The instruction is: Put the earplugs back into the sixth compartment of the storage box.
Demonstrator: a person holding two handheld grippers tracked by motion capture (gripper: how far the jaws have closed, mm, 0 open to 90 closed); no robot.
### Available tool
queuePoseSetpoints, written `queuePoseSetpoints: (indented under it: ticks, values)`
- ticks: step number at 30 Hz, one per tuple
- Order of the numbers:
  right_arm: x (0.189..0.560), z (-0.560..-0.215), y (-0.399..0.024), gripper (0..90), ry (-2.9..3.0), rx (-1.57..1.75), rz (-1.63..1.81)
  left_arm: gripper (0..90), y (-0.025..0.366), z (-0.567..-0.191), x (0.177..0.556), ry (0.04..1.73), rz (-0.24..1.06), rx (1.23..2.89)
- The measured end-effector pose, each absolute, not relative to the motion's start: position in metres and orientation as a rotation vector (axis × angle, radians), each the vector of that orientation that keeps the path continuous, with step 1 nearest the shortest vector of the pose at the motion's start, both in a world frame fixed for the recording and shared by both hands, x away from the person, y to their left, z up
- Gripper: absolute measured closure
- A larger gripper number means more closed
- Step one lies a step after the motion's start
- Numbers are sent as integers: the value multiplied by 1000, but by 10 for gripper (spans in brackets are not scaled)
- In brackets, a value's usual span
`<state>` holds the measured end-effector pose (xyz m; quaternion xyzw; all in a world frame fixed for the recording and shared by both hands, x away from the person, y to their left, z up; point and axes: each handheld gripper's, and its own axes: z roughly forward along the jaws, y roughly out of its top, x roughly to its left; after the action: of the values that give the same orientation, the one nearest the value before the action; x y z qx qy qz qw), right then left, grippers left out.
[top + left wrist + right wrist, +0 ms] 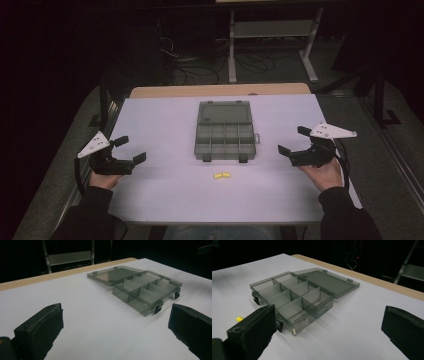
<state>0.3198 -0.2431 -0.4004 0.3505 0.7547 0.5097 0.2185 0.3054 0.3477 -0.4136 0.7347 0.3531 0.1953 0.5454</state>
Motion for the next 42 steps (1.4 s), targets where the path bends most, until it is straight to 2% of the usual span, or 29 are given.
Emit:
queuePoseSetpoints:
  ticks: [10,20,42]
  values:
    - [317,-400,-246,0,2076,977,1423,0,349,-411,303,848,471,1725]
    - [316,-399,-248,0,2084,986,1441,0,344,-408,306,838,449,1776]
    - [314,-399,-245,0,2109,966,1403,0,313,-363,319,695,457,1935]
